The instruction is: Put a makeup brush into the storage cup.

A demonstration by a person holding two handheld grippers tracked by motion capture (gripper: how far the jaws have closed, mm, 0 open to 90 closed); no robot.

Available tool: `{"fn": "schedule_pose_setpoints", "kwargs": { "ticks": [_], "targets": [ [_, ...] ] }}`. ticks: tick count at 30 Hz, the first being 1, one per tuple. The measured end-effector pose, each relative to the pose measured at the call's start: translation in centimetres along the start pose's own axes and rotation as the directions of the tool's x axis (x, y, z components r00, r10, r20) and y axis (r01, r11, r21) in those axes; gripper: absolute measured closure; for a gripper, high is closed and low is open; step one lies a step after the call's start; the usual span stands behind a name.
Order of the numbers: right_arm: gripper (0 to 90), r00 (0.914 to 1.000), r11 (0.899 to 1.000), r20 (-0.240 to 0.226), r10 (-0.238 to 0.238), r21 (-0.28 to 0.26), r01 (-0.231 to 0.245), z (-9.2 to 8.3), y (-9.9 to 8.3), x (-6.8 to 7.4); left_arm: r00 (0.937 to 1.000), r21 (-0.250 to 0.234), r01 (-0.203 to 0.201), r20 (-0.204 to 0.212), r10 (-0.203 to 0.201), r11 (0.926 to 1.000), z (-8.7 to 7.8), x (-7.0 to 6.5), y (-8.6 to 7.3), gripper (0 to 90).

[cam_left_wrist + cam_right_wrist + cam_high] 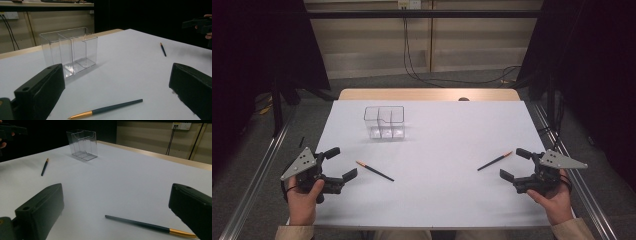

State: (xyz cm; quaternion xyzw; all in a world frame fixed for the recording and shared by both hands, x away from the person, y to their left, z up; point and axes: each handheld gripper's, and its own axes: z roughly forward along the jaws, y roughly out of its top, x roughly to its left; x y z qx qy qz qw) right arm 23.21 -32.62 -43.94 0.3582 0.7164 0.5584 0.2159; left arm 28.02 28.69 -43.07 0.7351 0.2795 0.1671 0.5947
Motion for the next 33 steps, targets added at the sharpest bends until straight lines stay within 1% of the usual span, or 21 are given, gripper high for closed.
{"fn": "schedule_pose_setpoints", "kwargs": {
  "ticks": [6, 8, 11, 14, 18, 22, 24, 25, 28, 29, 31, 32, 33],
  "targets": [
    [0.0, 1.0, 1.0, 0.004, -0.003, 0.001, 0.003, 0.1, 0.0, 0.0, 0.9999, -0.006, 0.005, -0.011, -0.005, 1.0, 0.0, -0.1, 0.1, 0.0],
    [0.0, 1.0, 1.0, 0.001, -0.007, 0.004, 0.007, 0.1, 0.0, 0.1, 0.9999, 0.006, 0.002, -0.015, -0.002, 1.0, 0.1, -0.1, 0.1, 0.0],
    [0.0, 1.0, 1.0, -0.001, -0.008, 0.007, 0.008, 0.2, 0.0, 0.1, 0.9998, 0.014, 0.009, -0.019, -0.009, 0.9999, 0.4, 0.0, 0.0, 0.0],
    [0.0, 0.9999, 1.0, -0.003, -0.012, 0.007, 0.012, 0.2, 0.0, 0.2, 0.9998, 0.037, -0.002, -0.018, 0.003, 0.9993, 0.8, -0.1, 0.1, 0.1],
    [0.0, 0.9999, 1.0, -0.003, -0.012, 0.009, 0.012, 0.3, 0.0, 0.2, 0.9999, 0.054, 0.004, -0.014, -0.003, 0.9985, 1.4, -0.2, 0.2, 0.0],
    [0.0, 0.9999, 1.0, -0.007, -0.014, 0.015, 0.014, 0.3, 0.0, 0.2, 0.9999, 0.086, -0.014, -0.006, 0.015, 0.9962, 2.1, -0.3, 0.3, 0.0],
    [0.0, 0.9999, 1.0, -0.007, -0.015, 0.014, 0.015, 0.4, 0.0, 0.3, 0.9999, 0.096, -0.017, 0.0, 0.017, 0.9953, 2.5, -0.3, 0.3, 0.0],
    [0.0, 0.9999, 1.0, -0.007, -0.015, 0.014, 0.016, 0.4, 0.0, 0.3, 0.9997, 0.107, -0.025, -0.001, 0.025, 0.994, 2.6, -0.2, 0.4, 0.0],
    [0.0, 0.9998, 1.0, -0.005, -0.017, 0.018, 0.017, 0.4, 0.0, 0.3, 0.9998, 0.118, -0.022, 0.001, 0.022, 0.9927, 3.0, -0.1, 0.4, 0.0],
    [0.0, 0.9998, 1.0, -0.01, -0.016, 0.021, 0.016, 0.4, -0.1, 0.3, 0.9997, 0.127, -0.025, -0.006, 0.026, 0.9916, 3.1, 0.0, 0.4, 0.0],
    [0.0, 0.9998, 1.0, -0.009, -0.016, 0.021, 0.016, 0.4, -0.1, 0.3, 0.9997, 0.123, -0.024, -0.006, 0.025, 0.9922, 3.3, 0.2, 0.2, 0.0],
    [0.0, 0.9998, 1.0, -0.01, -0.015, 0.021, 0.016, 0.5, -0.1, 0.3, 0.9997, 0.13, -0.023, -0.007, 0.024, 0.9912, 3.3, 0.2, 0.2, 0.1],
    [0.0, 0.9998, 1.0, -0.01, -0.017, 0.021, 0.017, 0.5, -0.1, 0.3, 0.9996, 0.138, -0.029, -0.002, 0.03, 0.99, 3.4, 0.4, 0.2, 0.0]
  ]
}}
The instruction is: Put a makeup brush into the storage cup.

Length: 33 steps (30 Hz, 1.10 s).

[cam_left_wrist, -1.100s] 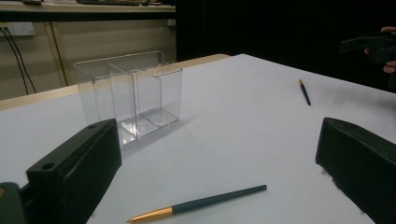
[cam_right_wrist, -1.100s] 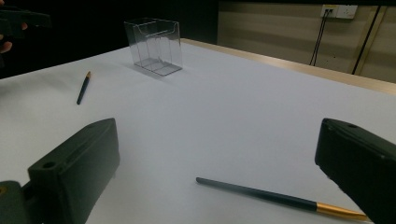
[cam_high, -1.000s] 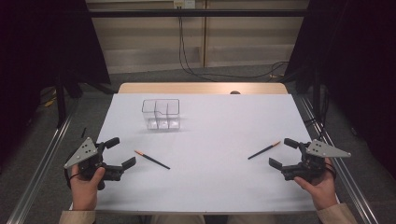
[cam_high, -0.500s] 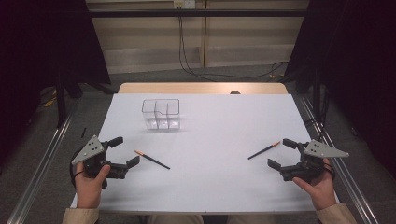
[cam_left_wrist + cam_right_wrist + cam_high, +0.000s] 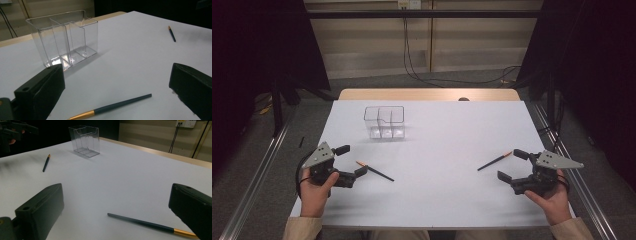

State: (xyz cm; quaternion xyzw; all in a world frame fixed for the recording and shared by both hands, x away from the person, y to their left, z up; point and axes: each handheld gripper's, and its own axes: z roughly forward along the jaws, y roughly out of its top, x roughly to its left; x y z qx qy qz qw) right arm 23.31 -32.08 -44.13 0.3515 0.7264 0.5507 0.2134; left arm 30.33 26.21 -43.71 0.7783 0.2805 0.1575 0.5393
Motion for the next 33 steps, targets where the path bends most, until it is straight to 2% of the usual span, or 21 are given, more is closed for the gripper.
{"fn": "schedule_pose_setpoints", "kwargs": {
  "ticks": [6, 7, 9, 13, 16, 19, 25, 28, 30, 32, 33],
  "targets": [
    [0.0, 1.0, 1.0, -0.001, 0.0, 0.002, 0.0, 0.0, 0.0, 0.0, 1.0, 0.035, -0.005, -0.001, 0.005, 0.9994, 0.6, 0.5, -0.1, 0.0],
    [0.0, 1.0, 1.0, 0.0, -0.001, 0.002, 0.001, 0.0, 0.0, 0.0, 1.0, 0.056, -0.006, 0.001, 0.006, 0.9984, 0.7, 0.6, -0.1, 0.0],
    [0.0, 1.0, 1.0, 0.0, 0.0, 0.003, 0.0, 0.0, -0.1, 0.0, 0.9986, 0.09, -0.052, 0.012, 0.051, 0.9946, 0.9, 1.0, 0.2, 0.0],
    [0.0, 1.0, 1.0, -0.002, 0.001, 0.002, -0.001, -0.1, -0.1, -0.1, 0.9982, 0.132, -0.06, 0.013, 0.058, 0.9895, 1.3, 1.6, 0.3, 0.0],
    [0.0, 1.0, 1.0, -0.005, 0.001, 0.005, -0.001, -0.1, -0.1, -0.2, 0.9981, 0.178, -0.059, 0.029, 0.055, 0.9822, 1.9, 2.0, 0.3, 0.0],
    [0.0, 1.0, 1.0, -0.006, 0.004, 0.009, -0.003, 0.0, -0.2, -0.2, 0.9989, 0.243, -0.047, 0.016, 0.045, 0.969, 2.8, 2.3, 0.3, 0.0],
    [0.0, 1.0, 1.0, -0.005, 0.006, 0.007, -0.006, -0.1, -0.2, -0.3, 0.995, 0.323, -0.099, 0.041, 0.09, 0.9412, 3.6, 2.3, 1.2, 0.0],
    [0.0, 1.0, 1.0, -0.008, 0.006, 0.009, -0.006, -0.1, -0.3, -0.3, 0.9941, 0.349, -0.108, 0.047, 0.098, 0.9308, 4.0, 2.2, 1.6, 0.0],
    [0.0, 1.0, 1.0, -0.006, 0.004, 0.009, -0.004, -0.1, -0.2, -0.3, 0.9929, 0.386, -0.119, 0.049, 0.109, 0.9147, 4.3, 2.2, 1.9, 0.0],
    [0.0, 1.0, 1.0, -0.008, 0.0, 0.007, 0.0, -0.1, -0.2, -0.2, 0.9915, 0.414, -0.13, 0.057, 0.117, 0.9011, 4.6, 2.1, 2.2, 0.0],
    [0.0, 1.0, 1.0, -0.008, -0.002, 0.008, 0.002, -0.1, -0.2, -0.2, 0.9907, 0.421, -0.136, 0.063, 0.121, 0.8967, 4.7, 2.2, 2.3, 0.0]
  ]
}}
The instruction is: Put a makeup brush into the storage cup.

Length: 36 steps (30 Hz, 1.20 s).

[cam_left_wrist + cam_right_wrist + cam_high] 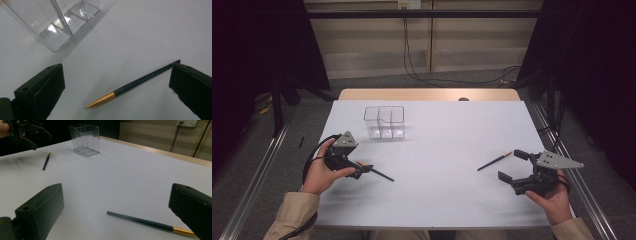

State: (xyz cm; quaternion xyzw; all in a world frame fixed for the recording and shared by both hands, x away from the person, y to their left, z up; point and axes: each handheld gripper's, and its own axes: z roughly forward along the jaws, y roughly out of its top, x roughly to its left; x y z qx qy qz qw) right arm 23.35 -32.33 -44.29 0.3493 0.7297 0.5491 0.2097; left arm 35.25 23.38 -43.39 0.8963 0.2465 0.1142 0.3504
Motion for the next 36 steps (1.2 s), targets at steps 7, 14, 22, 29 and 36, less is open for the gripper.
{"fn": "schedule_pose_setpoints", "kwargs": {
  "ticks": [7, 14, 22, 29, 36],
  "targets": [
    [0.0, 1.0, 1.0, 0.0, 0.003, 0.008, -0.003, 0.0, -0.1, -0.1, 0.9997, 0.093, -0.007, 0.022, 0.005, 0.9957, 0.5, 0.3, 0.9, 0.0],
    [0.0, 1.0, 1.0, 0.002, -0.001, 0.009, 0.001, 0.0, 0.0, 0.0, 0.9985, 0.149, -0.029, 0.051, 0.022, 0.9884, 0.9, 0.7, 1.5, 0.0],
    [0.0, 1.0, 1.0, 0.0, -0.001, 0.006, 0.001, -0.1, 0.0, 0.0, 0.9964, 0.232, -0.061, 0.071, 0.046, 0.9708, 1.7, 1.0, 2.0, 0.1],
    [0.0, 1.0, 1.0, 0.0, -0.002, 0.009, 0.002, -0.1, 0.0, 0.0, 0.993, 0.279, -0.08, 0.105, 0.052, 0.9571, 2.2, 1.1, 2.6, 0.1],
    [0.0, 1.0, 1.0, -0.001, -0.003, 0.007, 0.003, -0.1, -0.1, 0.0, 0.9883, 0.341, -0.117, 0.133, 0.075, 0.9327, 2.7, 1.1, 3.0, 0.1]
  ]
}}
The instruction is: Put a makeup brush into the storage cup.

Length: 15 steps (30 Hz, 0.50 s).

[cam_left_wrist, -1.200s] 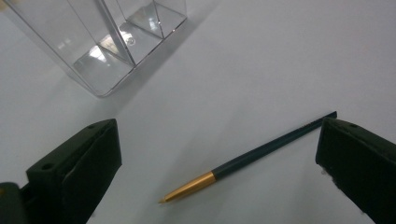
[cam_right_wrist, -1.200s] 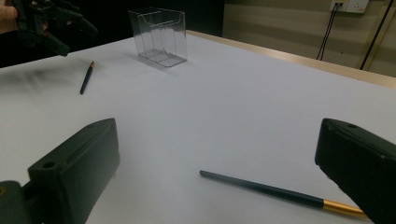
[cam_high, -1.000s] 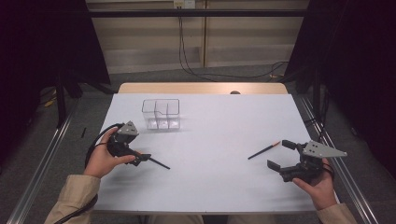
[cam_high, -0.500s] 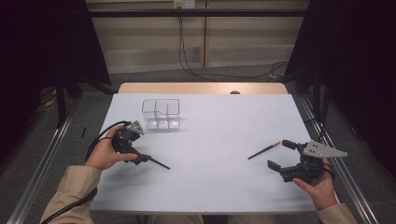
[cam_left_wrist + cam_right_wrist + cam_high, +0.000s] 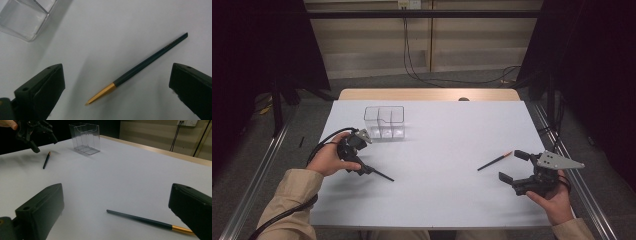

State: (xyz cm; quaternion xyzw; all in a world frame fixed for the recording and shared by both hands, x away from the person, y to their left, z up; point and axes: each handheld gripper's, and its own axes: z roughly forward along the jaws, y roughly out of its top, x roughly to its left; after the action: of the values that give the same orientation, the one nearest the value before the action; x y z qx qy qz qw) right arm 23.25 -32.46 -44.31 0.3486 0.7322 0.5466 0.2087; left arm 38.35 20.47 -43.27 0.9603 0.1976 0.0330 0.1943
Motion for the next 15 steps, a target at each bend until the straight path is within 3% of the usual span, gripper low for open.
{"fn": "schedule_pose_setpoints", "kwargs": {
  "ticks": [6, 11, 15],
  "targets": [
    [0.0, 1.0, 1.0, -0.003, -0.002, 0.001, 0.002, 0.0, 0.0, 0.1, 0.9991, 0.08, -0.042, 0.008, 0.041, 0.9959, 0.6, 0.0, 0.8, 0.1],
    [0.0, 1.0, 1.0, -0.001, -0.005, -0.001, 0.005, 0.0, 0.0, 0.1, 0.9989, 0.103, -0.045, 0.014, 0.044, 0.9937, 1.1, 0.0, 1.0, 0.1],
    [0.0, 1.0, 1.0, 0.001, -0.004, -0.004, 0.004, -0.1, 0.0, 0.0, 0.9972, 0.138, -0.073, 0.023, 0.071, 0.9877, 1.4, 0.1, 1.0, 1.5]
  ]
}}
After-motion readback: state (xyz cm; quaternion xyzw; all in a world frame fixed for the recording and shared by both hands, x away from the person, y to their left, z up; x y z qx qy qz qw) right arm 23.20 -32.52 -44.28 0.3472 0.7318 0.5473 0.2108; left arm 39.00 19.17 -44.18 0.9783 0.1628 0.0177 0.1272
